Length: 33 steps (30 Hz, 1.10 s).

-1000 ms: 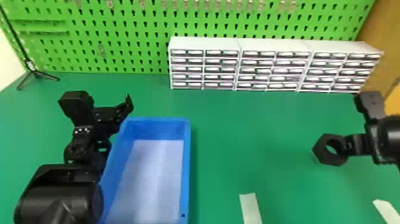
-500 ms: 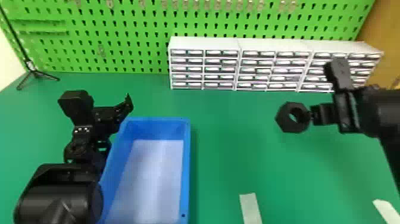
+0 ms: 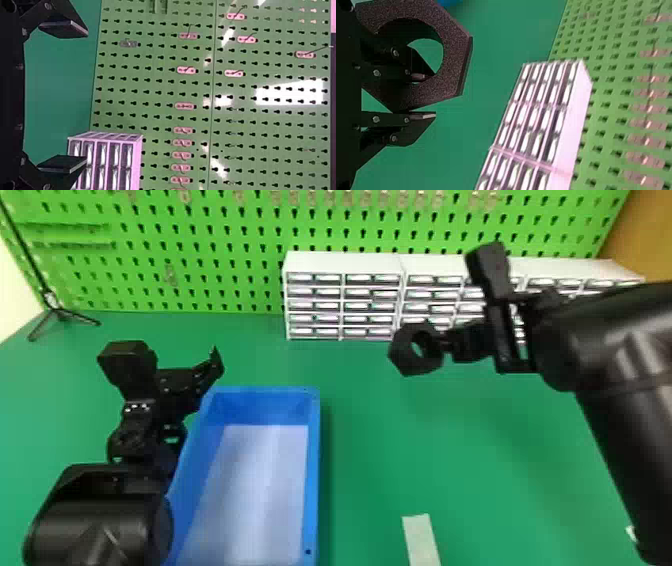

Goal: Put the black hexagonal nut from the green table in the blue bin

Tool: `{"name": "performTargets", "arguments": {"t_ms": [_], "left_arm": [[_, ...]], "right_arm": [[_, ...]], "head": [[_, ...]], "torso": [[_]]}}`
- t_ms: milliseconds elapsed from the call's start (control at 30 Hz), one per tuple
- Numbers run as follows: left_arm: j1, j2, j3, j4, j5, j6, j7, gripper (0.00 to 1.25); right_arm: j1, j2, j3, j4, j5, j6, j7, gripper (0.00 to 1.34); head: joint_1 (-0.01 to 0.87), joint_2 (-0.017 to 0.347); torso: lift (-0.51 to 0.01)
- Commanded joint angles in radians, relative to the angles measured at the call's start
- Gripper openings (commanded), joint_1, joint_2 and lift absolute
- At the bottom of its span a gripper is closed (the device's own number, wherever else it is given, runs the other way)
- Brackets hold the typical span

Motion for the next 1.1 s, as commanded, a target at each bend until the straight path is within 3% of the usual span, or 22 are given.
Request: {"name": "performTargets", "arguments": {"t_ms": [0, 600, 1067], "left_arm": [[0.0, 0.002, 0.001, 0.0, -0.001, 0.002, 0.001, 1.09], [-0.002, 0.003, 0.004, 0.0, -0.001, 0.003, 0.001, 1.09], [-0.002, 0.005, 0.01, -0.001, 0.0, 0.003, 0.001, 1.09]], "right_arm": [[-0.038, 0.019, 0.08, 0.012, -0.037, -0.039, 0.001, 0.29], [-0.144, 0.053, 0.352, 0.079, -0.217, -0.174, 0.0, 0.29], [-0.145, 0.062, 0.547, 0.113, -0.277, -0.306, 0.001, 0.29]], "head": [[0.686, 0.028], [0.686, 0.028], [0.686, 0.028]], "torso": [[-0.096], [-0.096], [-0.096]]}}
